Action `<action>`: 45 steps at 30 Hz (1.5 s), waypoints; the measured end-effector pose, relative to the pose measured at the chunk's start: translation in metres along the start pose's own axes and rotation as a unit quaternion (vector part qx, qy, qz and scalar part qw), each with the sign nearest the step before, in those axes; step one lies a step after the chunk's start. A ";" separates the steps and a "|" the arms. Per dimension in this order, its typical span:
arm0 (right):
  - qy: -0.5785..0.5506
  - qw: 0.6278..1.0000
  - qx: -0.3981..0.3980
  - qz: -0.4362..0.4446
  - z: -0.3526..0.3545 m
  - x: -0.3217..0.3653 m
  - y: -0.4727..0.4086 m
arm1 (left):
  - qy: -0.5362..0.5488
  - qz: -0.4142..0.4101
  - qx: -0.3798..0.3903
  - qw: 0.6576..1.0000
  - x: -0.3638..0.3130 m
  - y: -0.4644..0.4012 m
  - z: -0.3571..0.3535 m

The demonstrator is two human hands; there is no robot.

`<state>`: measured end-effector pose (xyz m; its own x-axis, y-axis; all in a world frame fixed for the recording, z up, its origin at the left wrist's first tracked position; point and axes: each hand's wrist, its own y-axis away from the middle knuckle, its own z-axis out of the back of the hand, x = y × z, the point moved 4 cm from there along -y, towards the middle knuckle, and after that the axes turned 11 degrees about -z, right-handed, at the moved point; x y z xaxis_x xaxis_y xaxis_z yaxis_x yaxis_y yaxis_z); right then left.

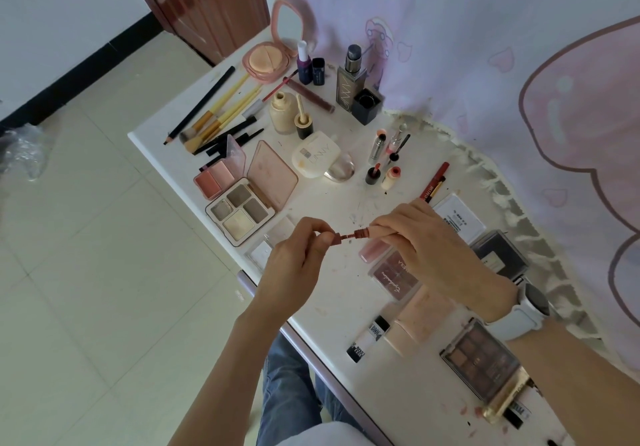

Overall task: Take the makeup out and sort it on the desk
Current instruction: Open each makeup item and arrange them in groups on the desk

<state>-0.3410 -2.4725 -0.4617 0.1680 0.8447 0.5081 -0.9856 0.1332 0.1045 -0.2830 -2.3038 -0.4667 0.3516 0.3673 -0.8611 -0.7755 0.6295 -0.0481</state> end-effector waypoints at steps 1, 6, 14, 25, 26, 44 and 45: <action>0.009 1.000 -0.016 -0.003 0.002 -0.001 0.000 | 0.009 0.008 -0.012 1.000 0.002 0.000 0.001; 0.051 0.997 -0.050 -0.037 0.006 -0.010 0.003 | 0.032 0.030 -0.019 0.999 0.007 0.003 0.002; -0.068 0.984 -0.060 -0.155 0.017 -0.037 0.008 | 0.141 0.081 -0.067 0.984 0.022 0.010 0.012; -0.197 0.949 -0.139 -0.203 -0.002 -0.020 -0.006 | 0.117 0.105 -0.105 0.982 0.012 -0.023 -0.033; -0.182 0.951 -0.142 -0.207 -0.005 -0.019 -0.009 | 0.116 0.111 -0.121 0.980 0.012 -0.028 -0.036; -0.115 0.949 -0.207 -0.209 -0.034 -0.014 -0.030 | -0.088 0.011 -0.111 0.990 0.028 -0.070 -0.047; -0.115 0.948 -0.208 -0.209 -0.035 -0.014 -0.029 | -0.088 0.006 -0.108 0.990 0.028 -0.070 -0.048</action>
<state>-0.3150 -2.4704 -0.5017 0.4990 0.5436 0.6749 -0.7463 0.6654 0.0159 -0.2435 -2.3705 -0.5113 0.4122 0.4997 -0.7618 -0.8680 0.4694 -0.1619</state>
